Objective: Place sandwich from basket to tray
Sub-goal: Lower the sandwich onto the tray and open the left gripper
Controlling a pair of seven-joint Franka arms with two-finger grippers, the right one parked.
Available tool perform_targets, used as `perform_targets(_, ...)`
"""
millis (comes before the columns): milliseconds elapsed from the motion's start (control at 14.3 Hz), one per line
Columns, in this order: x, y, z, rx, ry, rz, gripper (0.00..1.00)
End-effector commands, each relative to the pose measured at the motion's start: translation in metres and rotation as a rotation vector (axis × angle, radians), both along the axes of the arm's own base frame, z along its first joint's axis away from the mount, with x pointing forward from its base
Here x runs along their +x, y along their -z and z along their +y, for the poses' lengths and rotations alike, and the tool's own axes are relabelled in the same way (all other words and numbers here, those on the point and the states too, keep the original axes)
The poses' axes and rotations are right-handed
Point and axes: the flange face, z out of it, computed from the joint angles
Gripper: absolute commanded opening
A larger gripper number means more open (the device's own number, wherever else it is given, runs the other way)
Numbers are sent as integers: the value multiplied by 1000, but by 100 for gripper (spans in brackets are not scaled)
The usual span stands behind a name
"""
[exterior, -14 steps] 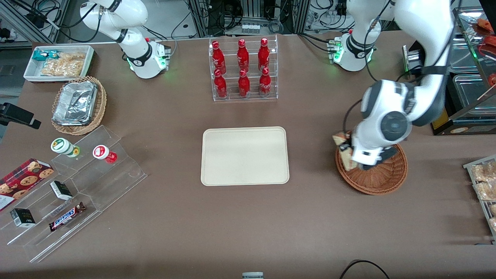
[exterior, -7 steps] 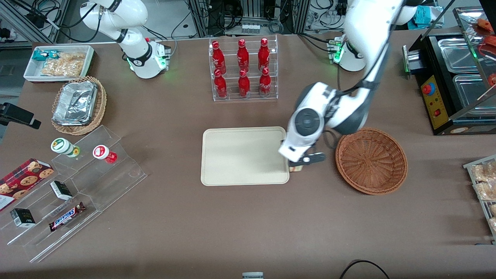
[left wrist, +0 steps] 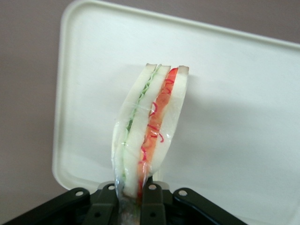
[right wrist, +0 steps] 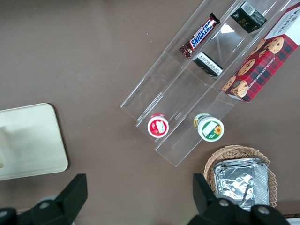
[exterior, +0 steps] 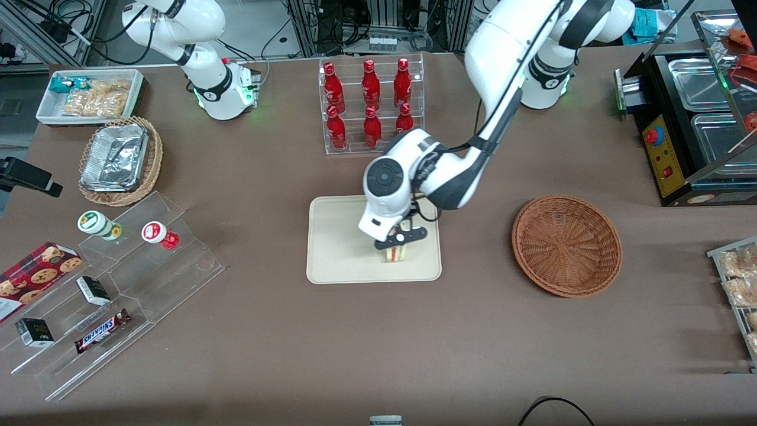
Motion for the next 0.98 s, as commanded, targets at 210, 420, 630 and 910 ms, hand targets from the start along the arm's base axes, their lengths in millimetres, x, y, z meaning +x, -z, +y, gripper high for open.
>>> perform_targets(210, -31, 16, -49, 18, -6, -57, 1)
perform_targets(420, -33, 27, -50, 26, -14, -52, 3)
perform_targets(630, -32, 33, -49, 16, -16, -59, 12)
perform_targets(910, -29, 29, -47, 10, -7, -63, 100)
